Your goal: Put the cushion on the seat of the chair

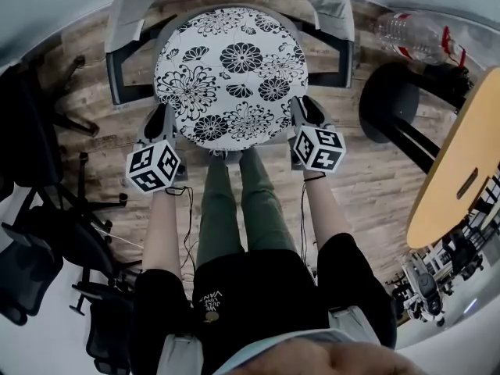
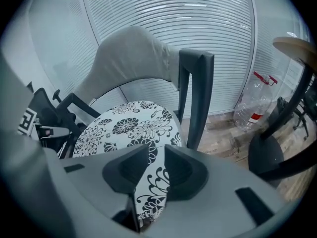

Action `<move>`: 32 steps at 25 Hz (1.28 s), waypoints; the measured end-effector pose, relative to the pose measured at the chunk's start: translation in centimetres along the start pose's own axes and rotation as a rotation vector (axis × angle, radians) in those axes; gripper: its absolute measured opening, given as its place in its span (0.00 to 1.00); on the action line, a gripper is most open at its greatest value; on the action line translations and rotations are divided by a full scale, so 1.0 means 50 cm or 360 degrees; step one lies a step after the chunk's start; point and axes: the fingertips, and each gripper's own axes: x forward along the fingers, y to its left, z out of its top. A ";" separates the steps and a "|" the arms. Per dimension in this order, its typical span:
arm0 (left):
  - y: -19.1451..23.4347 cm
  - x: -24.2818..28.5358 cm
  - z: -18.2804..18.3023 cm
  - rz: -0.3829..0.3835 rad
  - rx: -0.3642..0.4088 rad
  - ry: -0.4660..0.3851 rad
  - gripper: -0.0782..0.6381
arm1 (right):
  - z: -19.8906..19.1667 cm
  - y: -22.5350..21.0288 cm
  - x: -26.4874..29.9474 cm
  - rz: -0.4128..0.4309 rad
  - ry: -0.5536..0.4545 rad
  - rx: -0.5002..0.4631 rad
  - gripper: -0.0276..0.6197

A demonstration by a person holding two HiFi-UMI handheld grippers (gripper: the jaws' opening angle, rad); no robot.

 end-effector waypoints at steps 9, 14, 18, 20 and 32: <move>-0.013 -0.021 0.018 -0.0022 0.0006 -0.0020 0.14 | 0.034 0.020 -0.031 0.0040 -0.0096 -0.0065 0.08; -0.027 -0.035 0.029 -0.0043 -0.0007 -0.0023 0.13 | 0.044 0.029 -0.046 0.0054 -0.0106 -0.0070 0.07; -0.047 -0.042 0.038 -0.0071 0.0001 -0.0016 0.13 | 0.055 0.038 -0.056 0.0065 -0.0116 -0.0074 0.07; -0.055 -0.046 0.042 -0.0081 -0.0001 -0.0013 0.13 | 0.059 0.041 -0.063 0.0070 -0.0118 -0.0070 0.07; -0.088 -0.081 0.084 -0.0115 0.0015 -0.0039 0.13 | 0.096 0.067 -0.109 0.0110 -0.0150 -0.0094 0.07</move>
